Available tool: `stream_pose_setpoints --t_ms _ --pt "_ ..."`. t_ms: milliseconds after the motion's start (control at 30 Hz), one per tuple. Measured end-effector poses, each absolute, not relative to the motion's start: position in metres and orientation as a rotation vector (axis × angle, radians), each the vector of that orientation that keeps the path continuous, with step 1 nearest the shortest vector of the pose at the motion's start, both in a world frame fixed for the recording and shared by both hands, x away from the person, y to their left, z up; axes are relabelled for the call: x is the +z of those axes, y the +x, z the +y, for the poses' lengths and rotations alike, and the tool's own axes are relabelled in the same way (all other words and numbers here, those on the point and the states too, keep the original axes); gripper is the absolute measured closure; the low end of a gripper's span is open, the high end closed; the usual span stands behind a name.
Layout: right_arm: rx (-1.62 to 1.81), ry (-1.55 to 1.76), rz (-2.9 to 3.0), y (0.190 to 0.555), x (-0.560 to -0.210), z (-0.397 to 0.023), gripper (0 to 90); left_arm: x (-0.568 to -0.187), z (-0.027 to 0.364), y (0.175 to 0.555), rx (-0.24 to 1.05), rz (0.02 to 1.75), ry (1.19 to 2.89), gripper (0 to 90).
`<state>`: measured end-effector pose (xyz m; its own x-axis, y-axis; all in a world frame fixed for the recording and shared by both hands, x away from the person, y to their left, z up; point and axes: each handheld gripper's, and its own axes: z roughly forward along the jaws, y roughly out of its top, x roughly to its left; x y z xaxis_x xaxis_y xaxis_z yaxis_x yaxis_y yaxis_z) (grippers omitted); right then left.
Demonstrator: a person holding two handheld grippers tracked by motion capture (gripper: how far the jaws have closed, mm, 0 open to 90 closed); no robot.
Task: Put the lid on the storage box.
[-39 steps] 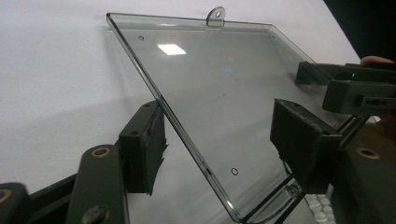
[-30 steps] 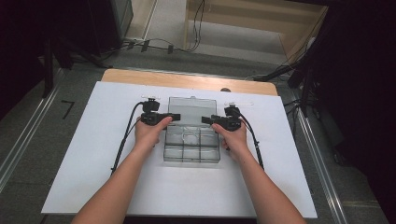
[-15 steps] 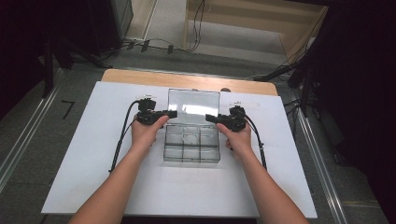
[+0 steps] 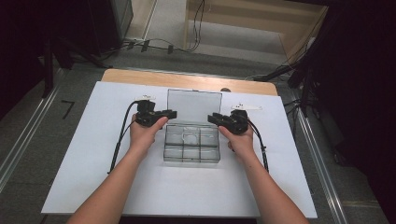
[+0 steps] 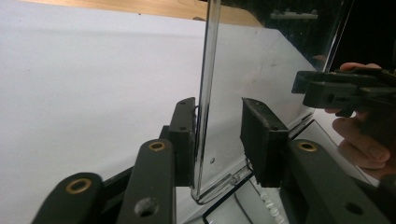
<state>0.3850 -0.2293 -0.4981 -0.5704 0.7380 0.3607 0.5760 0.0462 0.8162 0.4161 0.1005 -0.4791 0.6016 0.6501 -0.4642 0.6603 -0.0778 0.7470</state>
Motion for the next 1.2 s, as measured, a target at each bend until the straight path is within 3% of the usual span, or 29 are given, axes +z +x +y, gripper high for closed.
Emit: stream_pose_setpoints --t_ms 167,400,533,700,900,1000,1200 --pt "1.529 1.313 2.148 0.382 -0.498 -0.228 62.6 -0.468 0.095 0.42 0.022 1.059 1.762 47.3" --pt "1.491 1.268 2.133 0.378 -0.498 -0.226 61.4 -0.439 0.089 0.427 0.087 1.019 1.737 44.7" --pt "1.472 1.25 2.13 0.376 -0.497 -0.225 61.1 -0.429 0.087 0.428 0.124 0.995 1.735 46.9" --pt "1.47 1.243 2.129 0.375 -0.497 -0.224 61.0 -0.428 0.09 0.427 0.142 1.007 1.739 59.5" --pt "1.475 1.272 2.13 0.376 -0.497 -0.225 59.6 -0.43 0.093 0.425 0.147 0.998 1.733 62.6" --pt "1.477 1.293 2.126 0.377 -0.495 -0.225 47.9 -0.431 0.094 0.424 0.147 0.992 1.729 63.0" --pt "1.51 1.303 2.097 0.379 -0.476 -0.228 43.8 -0.431 0.096 0.421 0.141 0.97 1.734 63.8"
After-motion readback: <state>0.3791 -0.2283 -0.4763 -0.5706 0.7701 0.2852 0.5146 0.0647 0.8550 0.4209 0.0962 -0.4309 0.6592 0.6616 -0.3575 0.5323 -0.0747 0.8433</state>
